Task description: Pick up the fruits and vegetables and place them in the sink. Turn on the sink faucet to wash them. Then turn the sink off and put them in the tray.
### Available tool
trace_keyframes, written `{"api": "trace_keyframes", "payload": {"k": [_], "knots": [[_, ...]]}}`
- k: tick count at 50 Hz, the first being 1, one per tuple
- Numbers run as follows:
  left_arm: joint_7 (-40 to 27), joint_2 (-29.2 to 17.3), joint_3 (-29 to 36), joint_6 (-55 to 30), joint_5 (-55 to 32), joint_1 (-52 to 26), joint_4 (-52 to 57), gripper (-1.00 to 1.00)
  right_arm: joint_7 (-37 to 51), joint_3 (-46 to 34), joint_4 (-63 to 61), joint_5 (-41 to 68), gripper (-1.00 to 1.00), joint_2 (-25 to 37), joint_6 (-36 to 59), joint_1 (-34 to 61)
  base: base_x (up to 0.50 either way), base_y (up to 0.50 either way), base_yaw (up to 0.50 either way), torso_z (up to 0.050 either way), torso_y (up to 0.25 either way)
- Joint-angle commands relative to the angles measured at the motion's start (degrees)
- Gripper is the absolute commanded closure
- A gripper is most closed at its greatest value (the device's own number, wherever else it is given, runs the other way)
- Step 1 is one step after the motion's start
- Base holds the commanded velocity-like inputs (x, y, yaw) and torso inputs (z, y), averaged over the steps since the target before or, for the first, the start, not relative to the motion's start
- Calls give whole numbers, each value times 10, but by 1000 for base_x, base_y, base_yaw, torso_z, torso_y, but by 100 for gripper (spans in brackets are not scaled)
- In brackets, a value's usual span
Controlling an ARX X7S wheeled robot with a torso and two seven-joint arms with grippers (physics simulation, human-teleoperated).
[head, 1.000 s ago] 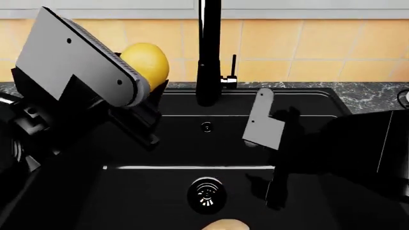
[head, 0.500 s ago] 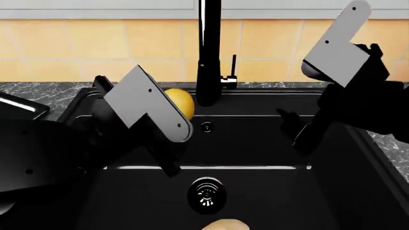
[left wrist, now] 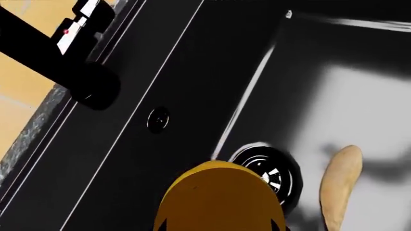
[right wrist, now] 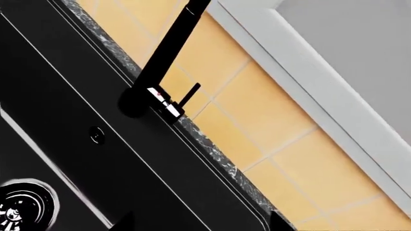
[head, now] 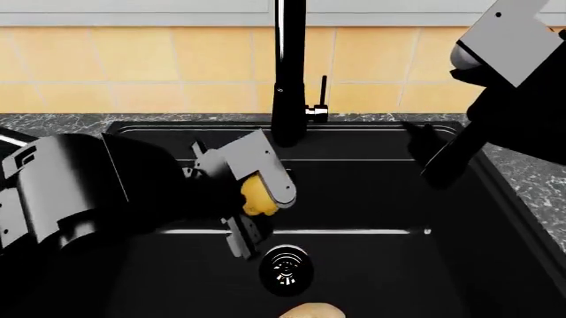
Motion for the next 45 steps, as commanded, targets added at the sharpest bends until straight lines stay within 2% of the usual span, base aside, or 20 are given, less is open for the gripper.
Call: {"api": "trace_keyframes", "payload": {"k": [1, 7, 16, 23, 33, 45], "knots": [[100, 36, 94, 38, 65, -7, -96, 100, 7, 5, 4, 4, -100, 1, 5, 7, 19, 0, 0, 0, 0], [146, 52, 135, 103, 106, 18, -139, 100, -6, 2, -8, -6, -100, 3, 6, 7, 19, 0, 0, 0, 0], [195, 77, 145, 179, 125, 50, -201, 100, -19, -1, -15, -16, -100, 10, -1, 0, 20, 0, 0, 0, 0], [206, 84, 152, 193, 129, 58, -214, 100, -15, -1, -14, -12, -100, 12, -5, -6, 20, 0, 0, 0, 0], [236, 113, 176, 202, 147, 72, -299, 100, -15, 0, -14, -14, -100, 12, -5, -7, 20, 0, 0, 0, 1], [250, 119, 199, 196, 155, 73, -302, 100, -12, 2, -11, -12, -100, 14, -8, -10, 20, 0, 0, 0, 0]]}}
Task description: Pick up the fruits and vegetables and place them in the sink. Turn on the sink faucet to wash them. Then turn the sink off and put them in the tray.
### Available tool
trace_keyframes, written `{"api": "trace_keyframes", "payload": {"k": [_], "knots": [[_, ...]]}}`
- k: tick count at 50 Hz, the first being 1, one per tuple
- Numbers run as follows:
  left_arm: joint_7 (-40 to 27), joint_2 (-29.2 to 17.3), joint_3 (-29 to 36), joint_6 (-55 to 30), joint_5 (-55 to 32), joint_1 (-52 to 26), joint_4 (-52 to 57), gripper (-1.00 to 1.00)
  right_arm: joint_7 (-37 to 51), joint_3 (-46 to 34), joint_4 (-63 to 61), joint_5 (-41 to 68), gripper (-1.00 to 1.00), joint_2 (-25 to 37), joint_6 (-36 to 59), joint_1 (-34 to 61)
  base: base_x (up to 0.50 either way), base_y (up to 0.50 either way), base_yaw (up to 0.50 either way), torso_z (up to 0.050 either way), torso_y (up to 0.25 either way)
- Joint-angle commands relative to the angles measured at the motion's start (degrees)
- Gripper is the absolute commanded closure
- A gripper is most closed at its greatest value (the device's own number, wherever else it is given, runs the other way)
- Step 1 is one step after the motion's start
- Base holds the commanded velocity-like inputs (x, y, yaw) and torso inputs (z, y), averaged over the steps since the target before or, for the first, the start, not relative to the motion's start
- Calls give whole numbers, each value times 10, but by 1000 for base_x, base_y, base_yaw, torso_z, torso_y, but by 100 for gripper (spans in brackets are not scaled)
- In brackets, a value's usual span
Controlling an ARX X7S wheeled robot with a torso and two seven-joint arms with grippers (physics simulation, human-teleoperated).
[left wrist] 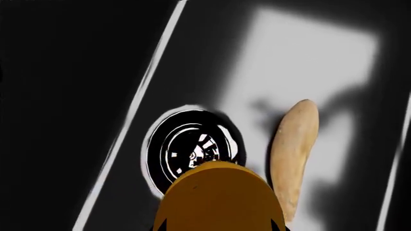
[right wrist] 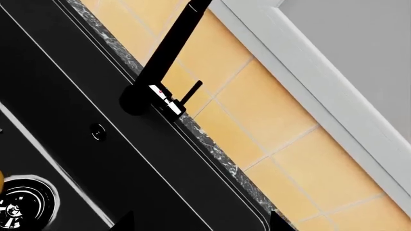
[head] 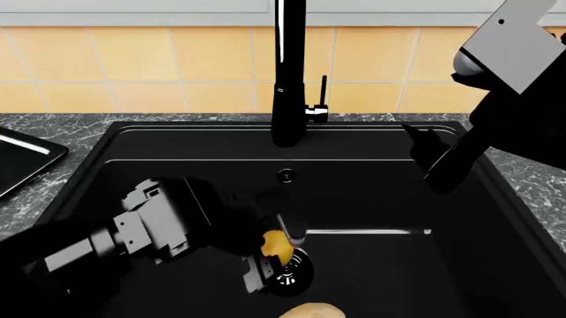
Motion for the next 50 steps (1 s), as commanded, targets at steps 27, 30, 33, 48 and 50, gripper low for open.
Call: {"api": "trace_keyframes", "payload": {"k": [27, 30, 33, 48, 50], "knots": [[-1, -21, 4, -6, -12, 0, 42, -100, 8, 7, 5, 10, -100, 1, -4, -8, 5, 0, 0, 0, 0], [-24, -43, -16, -15, -29, -1, 83, -100, 8, 5, 8, 4, -100, -6, -11, -13, 0, 0, 0, 0, 0], [-51, -67, -39, -24, -47, -2, 127, -100, 9, 2, 12, -8, -100, -17, -19, -19, 0, 0, 0, 0, 0], [-193, -155, -162, -74, -135, -32, 267, -100, -4, -35, 87, -104, -100, -103, -22, -11, 0, 0, 0, 0, 0], [-205, -163, -171, -88, -147, -39, 276, -100, -7, -40, 101, -118, -100, -111, -27, -12, 0, 0, 0, 0, 0]]}}
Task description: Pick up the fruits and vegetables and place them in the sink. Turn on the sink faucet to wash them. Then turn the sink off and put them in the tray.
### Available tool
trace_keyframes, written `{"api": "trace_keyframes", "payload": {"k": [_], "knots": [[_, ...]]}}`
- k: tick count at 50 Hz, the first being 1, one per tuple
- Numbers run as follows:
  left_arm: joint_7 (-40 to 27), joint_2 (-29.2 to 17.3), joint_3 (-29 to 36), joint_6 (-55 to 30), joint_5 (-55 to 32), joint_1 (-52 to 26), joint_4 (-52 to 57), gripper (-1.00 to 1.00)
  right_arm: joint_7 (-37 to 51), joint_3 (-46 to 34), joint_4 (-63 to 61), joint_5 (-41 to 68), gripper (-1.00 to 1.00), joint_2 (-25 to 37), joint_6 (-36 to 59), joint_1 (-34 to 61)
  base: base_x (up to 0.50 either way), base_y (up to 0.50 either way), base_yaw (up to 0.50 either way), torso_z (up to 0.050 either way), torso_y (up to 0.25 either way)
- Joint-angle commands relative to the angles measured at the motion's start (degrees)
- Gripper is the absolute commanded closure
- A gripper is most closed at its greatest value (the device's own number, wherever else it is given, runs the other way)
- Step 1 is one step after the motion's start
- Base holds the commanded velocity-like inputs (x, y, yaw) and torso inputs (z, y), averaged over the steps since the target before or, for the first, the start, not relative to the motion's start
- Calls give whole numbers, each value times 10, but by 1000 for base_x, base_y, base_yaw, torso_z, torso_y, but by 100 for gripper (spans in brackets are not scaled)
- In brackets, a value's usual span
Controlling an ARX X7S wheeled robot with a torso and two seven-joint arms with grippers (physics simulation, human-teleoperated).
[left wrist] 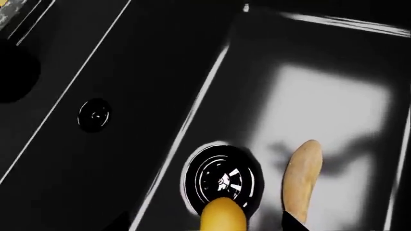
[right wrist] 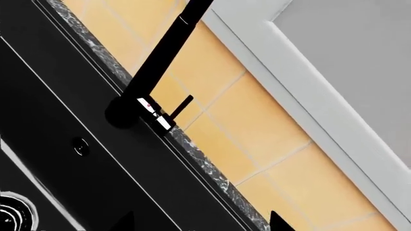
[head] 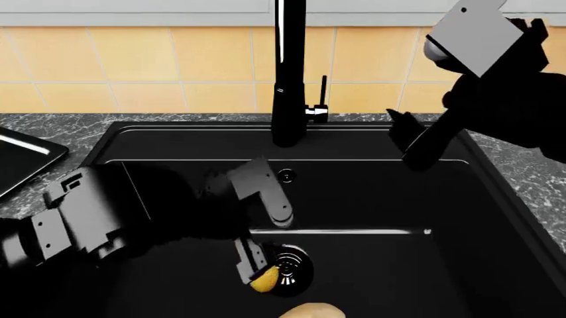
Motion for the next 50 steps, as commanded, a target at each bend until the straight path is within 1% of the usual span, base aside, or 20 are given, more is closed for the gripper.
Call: {"api": "trace_keyframes", "payload": {"k": [1, 8, 21, 25, 32, 36, 43, 46, 50], "knots": [[-90, -54, -71, -50, -60, -25, 80, -100, -12, -25, 58, -67, -100, -54, -11, 2, 0, 0, 0, 0, 0], [-133, -77, -90, -91, -90, -38, 107, -100, -33, -38, 146, -114, -100, -101, -45, -8, 0, 0, 0, 0, 0], [-139, -81, -93, -94, -97, -39, 113, -100, -31, -35, 158, -118, -100, -108, -55, -15, 0, 0, 0, 0, 0], [-154, -82, -103, -99, -110, -38, 116, -100, -54, -42, 204, -145, -100, -139, -92, -28, 0, 0, 0, 0, 0], [-184, -102, -134, -105, -141, -44, 143, -100, -116, -66, 331, -206, -100, -204, -145, -20, 0, 0, 0, 0, 0], [-179, -114, -142, -100, -149, -51, 168, -100, -143, -79, 413, -235, -100, -247, -175, -25, 0, 0, 0, 0, 0], [-181, -122, -147, -101, -159, -56, 188, -100, -160, -61, 592, -265, -100, -336, -269, -49, 0, 0, 0, 0, 0], [-184, -127, -151, -104, -165, -59, 194, -100, -196, -63, 701, -284, -100, -390, -318, -56, 0, 0, 0, 0, 0], [-185, -130, -152, -102, -165, -60, 196, -100, -264, -65, 905, -309, -100, -481, -405, -55, 0, 0, 0, 0, 0]]}}
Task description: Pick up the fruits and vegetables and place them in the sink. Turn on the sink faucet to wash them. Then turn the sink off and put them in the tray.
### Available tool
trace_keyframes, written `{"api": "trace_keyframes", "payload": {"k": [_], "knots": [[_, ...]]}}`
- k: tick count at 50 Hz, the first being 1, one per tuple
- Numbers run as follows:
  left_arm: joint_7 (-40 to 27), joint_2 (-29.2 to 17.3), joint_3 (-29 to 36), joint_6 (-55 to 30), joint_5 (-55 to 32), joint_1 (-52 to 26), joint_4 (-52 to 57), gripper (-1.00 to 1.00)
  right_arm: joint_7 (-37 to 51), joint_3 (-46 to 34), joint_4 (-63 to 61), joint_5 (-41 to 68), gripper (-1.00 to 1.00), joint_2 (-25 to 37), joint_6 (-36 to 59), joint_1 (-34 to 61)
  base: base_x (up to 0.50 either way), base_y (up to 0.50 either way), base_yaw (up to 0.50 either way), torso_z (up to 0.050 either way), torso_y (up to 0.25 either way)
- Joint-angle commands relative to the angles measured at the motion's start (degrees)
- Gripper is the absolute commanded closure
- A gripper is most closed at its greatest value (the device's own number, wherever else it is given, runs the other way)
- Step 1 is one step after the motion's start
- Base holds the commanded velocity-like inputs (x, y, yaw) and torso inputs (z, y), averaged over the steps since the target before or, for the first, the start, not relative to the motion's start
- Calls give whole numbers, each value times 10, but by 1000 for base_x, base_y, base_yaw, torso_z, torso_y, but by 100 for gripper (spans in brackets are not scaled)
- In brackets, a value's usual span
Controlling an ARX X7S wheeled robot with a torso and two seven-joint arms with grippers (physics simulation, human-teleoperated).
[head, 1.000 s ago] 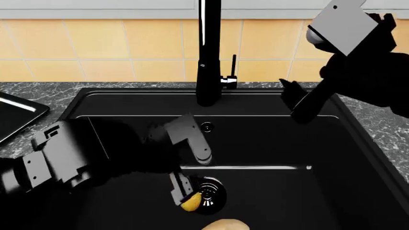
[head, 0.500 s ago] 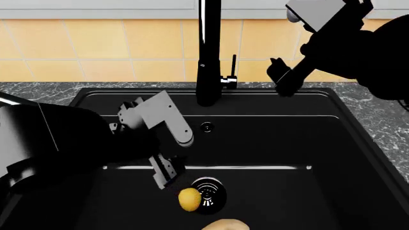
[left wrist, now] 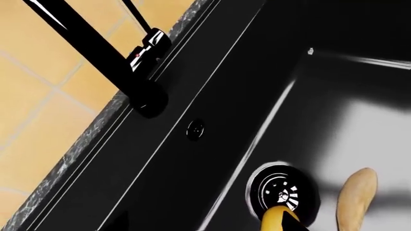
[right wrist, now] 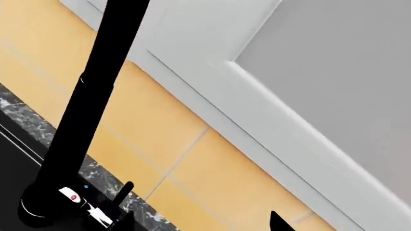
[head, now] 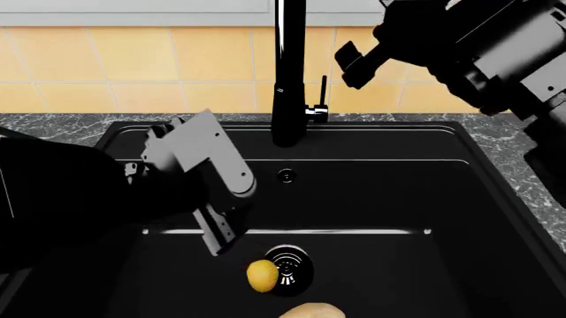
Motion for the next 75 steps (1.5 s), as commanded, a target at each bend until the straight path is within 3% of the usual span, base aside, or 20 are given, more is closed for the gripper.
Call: {"api": "trace_keyframes", "payload": {"k": [1, 13, 26, 33, 46, 75], "knots": [[-7, -14, -11, -1, -14, -7, 22, -100, -109, 2, 373, -64, -100, -176, -168, -15, 0, 0, 0, 0, 0], [-1, -14, -5, 6, -6, -6, 27, -100, -115, 133, 375, -174, -100, -192, -158, -34, 0, 0, 0, 0, 0], [14, -12, 7, 17, 11, -6, 34, -100, -126, 369, 375, -336, -100, -205, -184, -65, 0, 0, 0, 0, 0], [18, -16, 9, 20, 13, -5, 38, -100, -128, 444, 375, -404, -100, -213, -188, -76, 0, 0, 0, 0, 0], [10, -27, 11, 14, 18, -13, 49, -100, -131, 484, 375, -452, -100, -216, -198, -79, 0, 0, 0, 0, -126], [6, -34, 2, -2, -4, -43, 60, -100, -128, 486, 375, -458, -100, -216, -205, -73, 0, 0, 0, 0, -113]]}}
